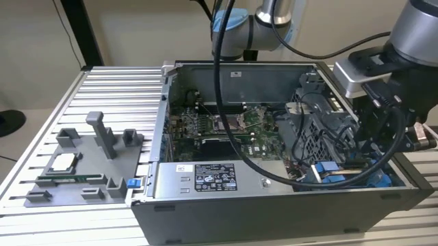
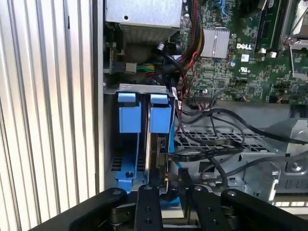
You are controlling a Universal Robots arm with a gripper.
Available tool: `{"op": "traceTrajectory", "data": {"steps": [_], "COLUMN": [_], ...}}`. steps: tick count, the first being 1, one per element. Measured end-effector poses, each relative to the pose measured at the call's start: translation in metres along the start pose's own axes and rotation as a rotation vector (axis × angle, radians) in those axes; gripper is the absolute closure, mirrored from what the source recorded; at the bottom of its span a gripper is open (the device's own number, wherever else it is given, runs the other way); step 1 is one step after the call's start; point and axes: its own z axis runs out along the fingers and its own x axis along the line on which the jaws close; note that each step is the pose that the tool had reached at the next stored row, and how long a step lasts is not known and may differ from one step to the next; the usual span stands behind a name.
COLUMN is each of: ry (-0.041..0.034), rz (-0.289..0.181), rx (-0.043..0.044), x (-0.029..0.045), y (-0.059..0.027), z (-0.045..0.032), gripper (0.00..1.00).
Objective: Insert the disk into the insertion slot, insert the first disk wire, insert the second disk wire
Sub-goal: 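Insert the second disk wire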
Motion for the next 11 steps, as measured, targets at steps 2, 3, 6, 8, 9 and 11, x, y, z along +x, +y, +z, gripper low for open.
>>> {"op": "traceTrajectory", "data": {"steps": [2, 3, 6, 8, 9, 11], "ry": [0.0000, 0.0001, -0.0002, 0.0000, 0.0000, 0.0000], "rz": [0.000, 0.000, 0.000, 0.000, 0.000, 0.000], "rx": [-0.0003, -0.0004, -0.0003, -0.0003, -0.0003, -0.0003], "x": [-0.0009, -0.0011, -0.0011, -0.0011, -0.0011, -0.0011], "y": [-0.0017, -0.0019, -0.0019, -0.0020, -0.0020, -0.0020], "z": [-0.0088, -0.0100, -0.0099, -0.0101, -0.0101, -0.0102], "gripper": [0.00, 0.00, 0.00, 0.00, 0.00, 0.00]}}
